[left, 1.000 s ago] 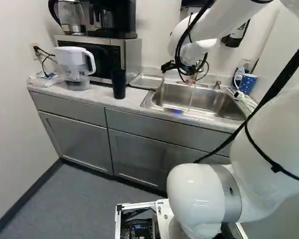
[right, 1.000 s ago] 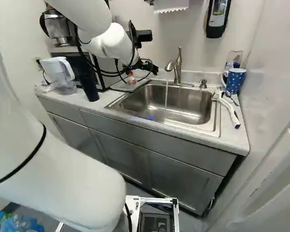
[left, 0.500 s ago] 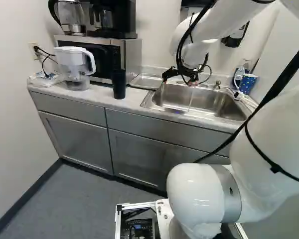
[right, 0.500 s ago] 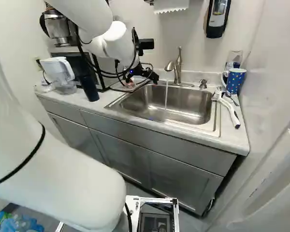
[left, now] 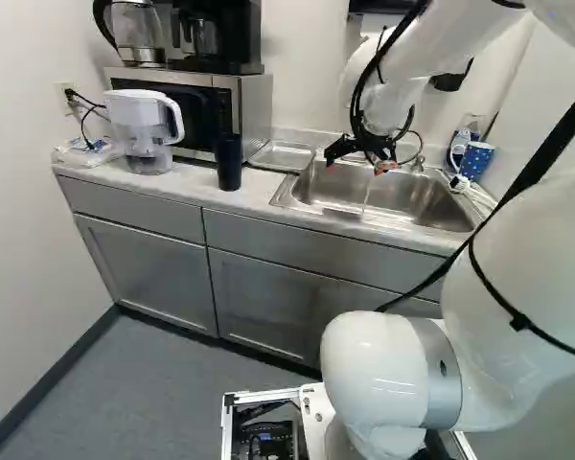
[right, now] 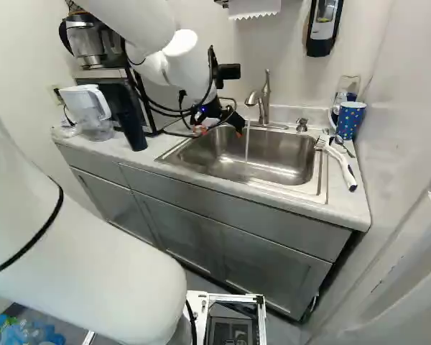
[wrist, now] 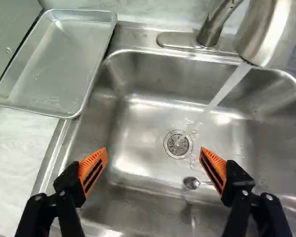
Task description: Rinse the cup and place it in the tray
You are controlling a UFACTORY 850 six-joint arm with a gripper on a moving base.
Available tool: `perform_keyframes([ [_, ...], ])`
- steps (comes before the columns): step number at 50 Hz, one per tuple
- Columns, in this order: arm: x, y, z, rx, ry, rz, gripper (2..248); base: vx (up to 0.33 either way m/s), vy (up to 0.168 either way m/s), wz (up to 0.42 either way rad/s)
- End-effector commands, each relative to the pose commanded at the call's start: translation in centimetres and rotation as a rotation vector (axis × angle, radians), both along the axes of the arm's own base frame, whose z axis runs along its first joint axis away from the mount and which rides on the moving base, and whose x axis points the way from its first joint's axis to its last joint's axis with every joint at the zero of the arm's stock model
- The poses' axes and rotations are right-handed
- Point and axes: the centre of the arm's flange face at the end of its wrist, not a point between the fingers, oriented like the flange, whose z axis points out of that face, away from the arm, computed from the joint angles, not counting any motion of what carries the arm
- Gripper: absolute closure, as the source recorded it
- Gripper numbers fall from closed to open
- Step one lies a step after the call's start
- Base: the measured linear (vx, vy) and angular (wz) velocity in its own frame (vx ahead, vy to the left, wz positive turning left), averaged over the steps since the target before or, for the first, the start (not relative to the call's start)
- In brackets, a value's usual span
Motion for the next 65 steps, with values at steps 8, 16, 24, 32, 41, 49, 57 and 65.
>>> perform_keyframes([
  [8, -0.3, -1.1, 0.0, 0.0, 0.0, -0.026, 3, 0.0, 0.0, 0.0],
  [16, -0.5, -2.1, 0.0, 0.0, 0.0, -0.052, 3, 0.0, 0.0, 0.0],
  [24, -0.7, -3.2, 0.0, 0.0, 0.0, -0.078, 3, 0.0, 0.0, 0.0],
  [32, -1.0, -4.3, 0.0, 0.0, 0.001, -0.104, 3, 0.0, 0.0, 0.0],
  [41, -1.0, -4.7, 0.0, 0.0, 0.001, -0.114, 3, 0.0, 0.0, 0.0],
  [49, -1.0, -4.7, 0.0, 0.0, 0.001, -0.114, 3, 0.0, 0.0, 0.0],
  [57, -1.1, -4.6, 0.0, 0.0, 0.001, -0.111, 3, 0.0, 0.0, 0.0],
  [65, -1.2, -3.8, 0.0, 0.0, 0.0, -0.093, 3, 0.0, 0.0, 0.0],
])
